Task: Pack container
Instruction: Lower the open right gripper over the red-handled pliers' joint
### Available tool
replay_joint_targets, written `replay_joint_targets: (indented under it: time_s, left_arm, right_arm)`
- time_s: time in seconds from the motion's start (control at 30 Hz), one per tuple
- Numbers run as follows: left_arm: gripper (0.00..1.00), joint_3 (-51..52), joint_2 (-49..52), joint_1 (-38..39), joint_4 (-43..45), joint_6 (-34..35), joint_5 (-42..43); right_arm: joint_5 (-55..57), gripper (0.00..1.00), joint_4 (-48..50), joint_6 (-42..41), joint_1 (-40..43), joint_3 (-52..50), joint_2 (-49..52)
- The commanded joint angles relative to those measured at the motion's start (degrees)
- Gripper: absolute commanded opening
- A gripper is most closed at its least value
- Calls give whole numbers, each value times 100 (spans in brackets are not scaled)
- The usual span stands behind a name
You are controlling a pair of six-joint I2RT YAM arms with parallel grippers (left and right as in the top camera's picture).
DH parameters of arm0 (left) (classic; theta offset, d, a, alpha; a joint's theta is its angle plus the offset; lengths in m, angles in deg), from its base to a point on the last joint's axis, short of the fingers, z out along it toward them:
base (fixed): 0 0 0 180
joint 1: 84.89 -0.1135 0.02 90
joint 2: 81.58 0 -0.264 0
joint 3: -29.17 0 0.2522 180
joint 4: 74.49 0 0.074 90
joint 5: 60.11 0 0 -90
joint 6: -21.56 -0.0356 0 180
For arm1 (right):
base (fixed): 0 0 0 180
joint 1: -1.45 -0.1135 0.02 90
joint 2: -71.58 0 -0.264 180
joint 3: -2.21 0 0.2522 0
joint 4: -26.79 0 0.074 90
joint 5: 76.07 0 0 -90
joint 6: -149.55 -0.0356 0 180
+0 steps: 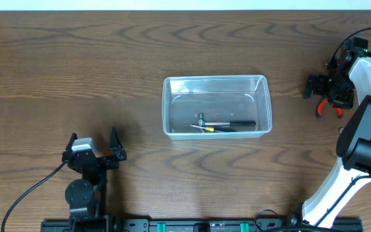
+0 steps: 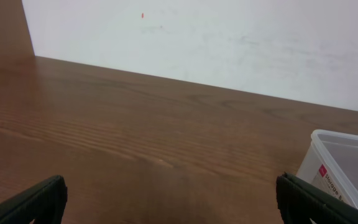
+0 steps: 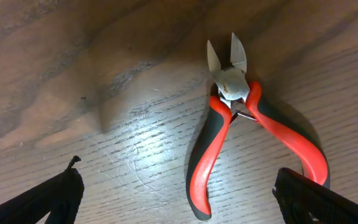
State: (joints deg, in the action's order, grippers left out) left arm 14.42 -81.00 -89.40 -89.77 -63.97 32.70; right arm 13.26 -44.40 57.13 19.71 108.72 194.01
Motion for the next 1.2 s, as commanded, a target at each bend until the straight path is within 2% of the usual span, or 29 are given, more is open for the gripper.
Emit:
replay_joint_targets:
  time_s: [0.0,1.17]
  left_arm:
    - [98,76,-35,-35,-249,-31,-94]
    - [98,76,-35,-35,-247,-31,-94]
  right_arm:
    - [57,99,-37,-50,28,-42,153]
    - [323,99,0,208,-151,-42,243]
